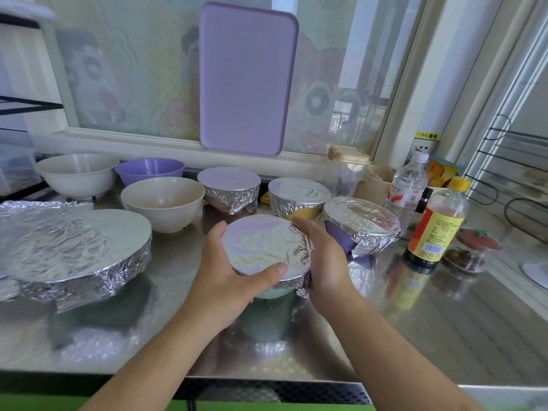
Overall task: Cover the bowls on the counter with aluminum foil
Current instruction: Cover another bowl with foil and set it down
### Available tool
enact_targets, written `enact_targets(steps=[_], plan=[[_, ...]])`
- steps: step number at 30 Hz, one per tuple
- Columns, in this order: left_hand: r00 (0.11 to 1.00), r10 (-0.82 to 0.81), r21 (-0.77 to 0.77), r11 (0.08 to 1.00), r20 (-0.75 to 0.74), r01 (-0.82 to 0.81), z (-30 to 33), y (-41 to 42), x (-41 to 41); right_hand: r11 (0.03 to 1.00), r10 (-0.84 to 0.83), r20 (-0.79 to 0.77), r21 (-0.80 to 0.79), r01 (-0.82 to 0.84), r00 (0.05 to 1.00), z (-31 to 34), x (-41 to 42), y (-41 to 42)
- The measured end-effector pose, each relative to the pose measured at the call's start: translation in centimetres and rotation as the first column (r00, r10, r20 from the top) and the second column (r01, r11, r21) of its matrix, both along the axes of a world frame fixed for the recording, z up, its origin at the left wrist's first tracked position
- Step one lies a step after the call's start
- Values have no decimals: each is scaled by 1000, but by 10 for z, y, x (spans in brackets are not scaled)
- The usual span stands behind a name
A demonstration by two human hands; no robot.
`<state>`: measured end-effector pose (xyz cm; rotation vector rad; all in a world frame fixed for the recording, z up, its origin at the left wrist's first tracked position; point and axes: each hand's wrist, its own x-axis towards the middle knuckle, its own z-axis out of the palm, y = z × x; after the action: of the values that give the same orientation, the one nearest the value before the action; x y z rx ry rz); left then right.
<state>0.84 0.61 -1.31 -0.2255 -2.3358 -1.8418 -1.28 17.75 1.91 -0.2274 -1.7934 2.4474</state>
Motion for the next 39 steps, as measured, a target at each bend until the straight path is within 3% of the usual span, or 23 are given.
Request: enact_targets(steps=[4,9,18,31,39], plan=[[1000,10,3,1000,-8,-10,-4,-1,-2,985,-4,-7,-175,2,1000,-5,-3,-2],[998,40,-29,999,-45,-42,-2,2,-1,965,3,-19,-262,-8,1000,-10,1,-1],[1000,4,-58,998,-29,-6,5,1,3,989,-54,78,-136,64,995,-23,9,8],[999,-3,-107,994,-46,-2,1,2,0,947,-55,97,-310,83,994,-20,23,-9],[1000,-21,-87,996,-16,19,-4,-7,-7,946,-31,87,-320,58,996,-4,8,7]])
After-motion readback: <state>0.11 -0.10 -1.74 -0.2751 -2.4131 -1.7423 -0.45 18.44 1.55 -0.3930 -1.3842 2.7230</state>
